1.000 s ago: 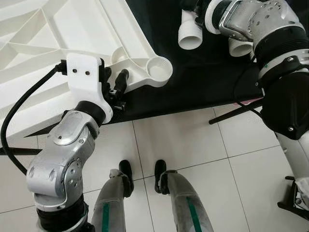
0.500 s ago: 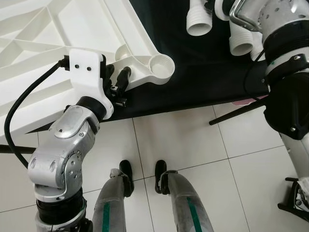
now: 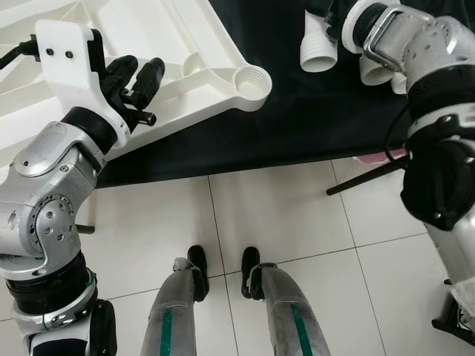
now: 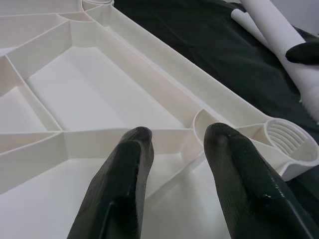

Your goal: Building children table

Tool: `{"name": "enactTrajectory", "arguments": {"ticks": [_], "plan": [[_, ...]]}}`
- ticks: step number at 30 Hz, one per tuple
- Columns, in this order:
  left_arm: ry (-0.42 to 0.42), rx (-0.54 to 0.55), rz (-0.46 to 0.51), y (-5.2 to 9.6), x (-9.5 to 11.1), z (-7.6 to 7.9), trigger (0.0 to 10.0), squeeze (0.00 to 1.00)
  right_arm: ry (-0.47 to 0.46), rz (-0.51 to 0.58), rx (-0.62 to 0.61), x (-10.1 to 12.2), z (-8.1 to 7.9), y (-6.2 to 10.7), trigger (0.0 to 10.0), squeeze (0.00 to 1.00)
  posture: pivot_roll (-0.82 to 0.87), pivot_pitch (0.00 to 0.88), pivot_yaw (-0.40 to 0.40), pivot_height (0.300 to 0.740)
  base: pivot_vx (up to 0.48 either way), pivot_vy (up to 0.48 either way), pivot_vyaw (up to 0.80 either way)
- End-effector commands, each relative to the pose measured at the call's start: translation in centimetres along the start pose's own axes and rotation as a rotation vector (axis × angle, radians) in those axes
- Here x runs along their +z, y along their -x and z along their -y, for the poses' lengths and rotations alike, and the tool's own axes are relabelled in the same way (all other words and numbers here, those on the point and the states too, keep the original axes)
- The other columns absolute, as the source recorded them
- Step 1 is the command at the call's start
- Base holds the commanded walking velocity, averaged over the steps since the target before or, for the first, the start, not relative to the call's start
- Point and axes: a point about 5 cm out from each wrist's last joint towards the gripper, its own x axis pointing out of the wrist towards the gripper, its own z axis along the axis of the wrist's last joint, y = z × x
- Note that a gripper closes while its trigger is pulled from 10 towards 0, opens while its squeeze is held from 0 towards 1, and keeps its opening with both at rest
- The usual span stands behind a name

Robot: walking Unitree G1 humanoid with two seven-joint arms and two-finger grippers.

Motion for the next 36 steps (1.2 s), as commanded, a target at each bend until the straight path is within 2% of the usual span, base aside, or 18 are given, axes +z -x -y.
{"name": "enactTrajectory", "arguments": {"ticks": [1,5,12,17,18,22,29,33,34,36], "plan": [[0.000,-0.142,0.010,0.1,0.2,1.1,10.0,0.00,0.038,0.066,0.041,0.6,-0.2,0.3,10.0,0.00,0.00,0.344,-0.056,0.740,0.000,0.000,0.00],[0.015,-0.153,0.011,-0.1,0.3,1.0,10.0,0.00,0.088,0.117,0.085,0.4,-0.6,0.7,10.0,0.00,0.01,0.341,-0.055,0.740,0.000,0.000,0.00],[0.048,-0.158,0.024,-0.8,0.6,0.4,10.0,0.00,0.048,0.170,0.130,-0.6,0.0,1.8,10.0,0.00,0.00,0.323,-0.040,0.740,0.000,0.000,0.00],[0.075,-0.131,0.034,-1.2,0.6,-0.3,10.0,0.00,0.056,0.219,0.146,-0.7,0.4,2.6,10.0,0.00,0.00,0.313,-0.028,0.740,0.000,0.000,0.00],[0.101,-0.089,0.026,-1.8,0.4,-1.2,10.0,0.00,0.069,0.264,0.160,-1.1,0.7,3.6,10.0,0.00,0.00,0.306,-0.022,0.740,0.000,0.000,0.00],[0.096,-0.065,0.001,-2.4,-0.1,-1.6,10.0,0.00,0.065,0.306,0.164,-1.6,1.0,4.5,10.0,0.00,-0.01,0.295,-0.015,0.740,0.000,0.000,0.00],[0.083,0.002,-0.011,-3.3,-0.8,-2.1,10.0,0.00,0.049,0.431,0.194,-1.3,0.6,6.2,10.0,0.00,-0.01,0.259,-0.010,0.740,0.000,0.000,0.00],[0.073,0.021,-0.010,-3.5,-0.8,-2.3,10.0,0.00,0.049,0.449,0.200,-1.4,0.4,6.4,10.0,0.00,-0.01,0.259,-0.010,0.740,0.000,0.000,0.00],[0.085,0.046,-0.006,-3.6,-1.1,-2.6,10.0,0.00,0.087,0.486,0.211,-1.7,0.0,6.9,10.0,0.00,-0.01,0.231,-0.007,0.740,0.000,0.000,0.00],[0.072,0.082,-0.007,-3.7,-1.6,-2.8,10.0,0.00,0.107,0.510,0.225,-2.5,-0.5,7.4,10.0,0.00,-0.01,0.220,-0.007,0.740,0.000,0.000,0.00]]}}
